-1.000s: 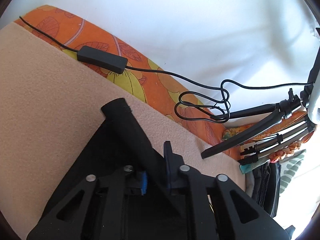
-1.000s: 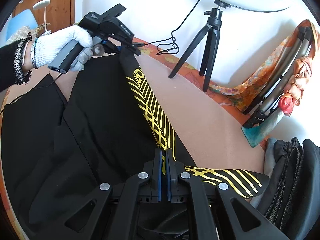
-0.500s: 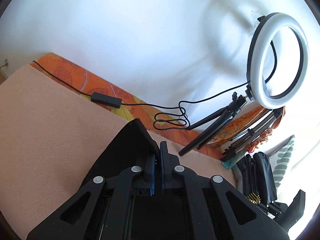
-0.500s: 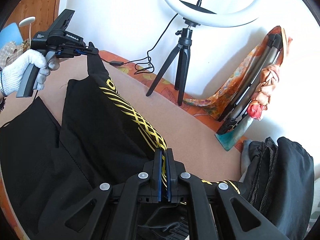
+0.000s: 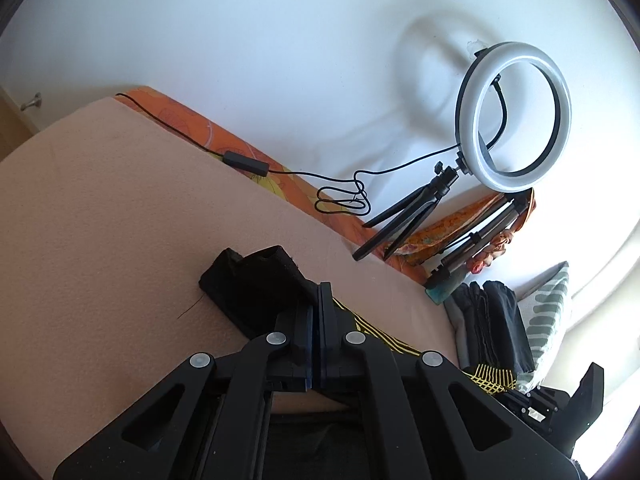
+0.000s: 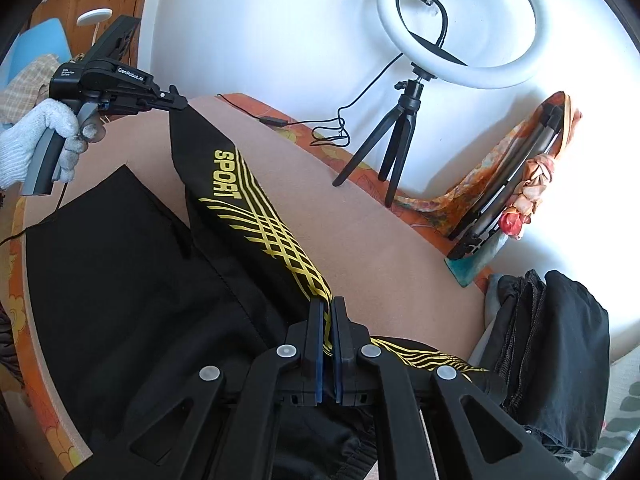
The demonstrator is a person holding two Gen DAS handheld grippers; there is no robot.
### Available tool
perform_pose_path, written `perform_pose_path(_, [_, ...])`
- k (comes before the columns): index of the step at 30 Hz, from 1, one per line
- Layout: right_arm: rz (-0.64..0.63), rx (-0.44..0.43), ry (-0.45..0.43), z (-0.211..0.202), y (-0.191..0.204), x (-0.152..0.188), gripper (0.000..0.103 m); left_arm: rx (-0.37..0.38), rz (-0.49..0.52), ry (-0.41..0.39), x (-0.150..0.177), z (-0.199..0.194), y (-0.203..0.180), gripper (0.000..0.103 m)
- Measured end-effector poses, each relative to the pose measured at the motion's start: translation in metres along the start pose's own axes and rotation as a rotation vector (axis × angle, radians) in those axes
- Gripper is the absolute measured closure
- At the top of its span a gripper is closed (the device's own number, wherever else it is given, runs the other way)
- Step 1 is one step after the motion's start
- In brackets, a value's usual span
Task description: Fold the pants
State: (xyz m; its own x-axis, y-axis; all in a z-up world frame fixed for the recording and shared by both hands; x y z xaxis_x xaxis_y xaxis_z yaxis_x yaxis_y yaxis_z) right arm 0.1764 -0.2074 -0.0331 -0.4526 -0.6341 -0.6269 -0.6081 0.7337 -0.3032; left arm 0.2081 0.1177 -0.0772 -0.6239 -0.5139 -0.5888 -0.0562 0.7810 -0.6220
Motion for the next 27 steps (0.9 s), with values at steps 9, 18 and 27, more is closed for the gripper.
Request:
perform_pose_path(9, [-0.008, -0.024, -0.013, -0.036, 0.020, 0.014, 0.102, -0.031, 0.005, -0.046, 0.042, -0.069, 0.010, 0.103])
perform_pose_path(18, [-0.061, -0.056, 0.055, -0.038, 0.055, 0.042, 0.102, -0.068, -0.053, -0.001, 0.086, -0.077, 0.036, 0.103])
perform_pose_path(27, [-0.072, -0.063, 0.098, -0.029, 0.065, 0.052, 0.102, -0.108, -0.211, 0.201, 0.115, -0.065, 0.058, 0.063])
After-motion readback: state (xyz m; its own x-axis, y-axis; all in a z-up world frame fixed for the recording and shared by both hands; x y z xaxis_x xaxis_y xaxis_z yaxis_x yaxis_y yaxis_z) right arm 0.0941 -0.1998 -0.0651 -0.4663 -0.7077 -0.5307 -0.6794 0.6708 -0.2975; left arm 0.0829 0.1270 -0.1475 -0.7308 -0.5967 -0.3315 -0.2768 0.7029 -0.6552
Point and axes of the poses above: each gripper's, at about its wrist camera, not at the fingertips, and z roughly the way its jaws point, y to its left, x to its underside, the point moved 3 cm from there along z, roughly the way its jaws point, and after that the axes turned 1 degree about -y, right-handed, at the moved point
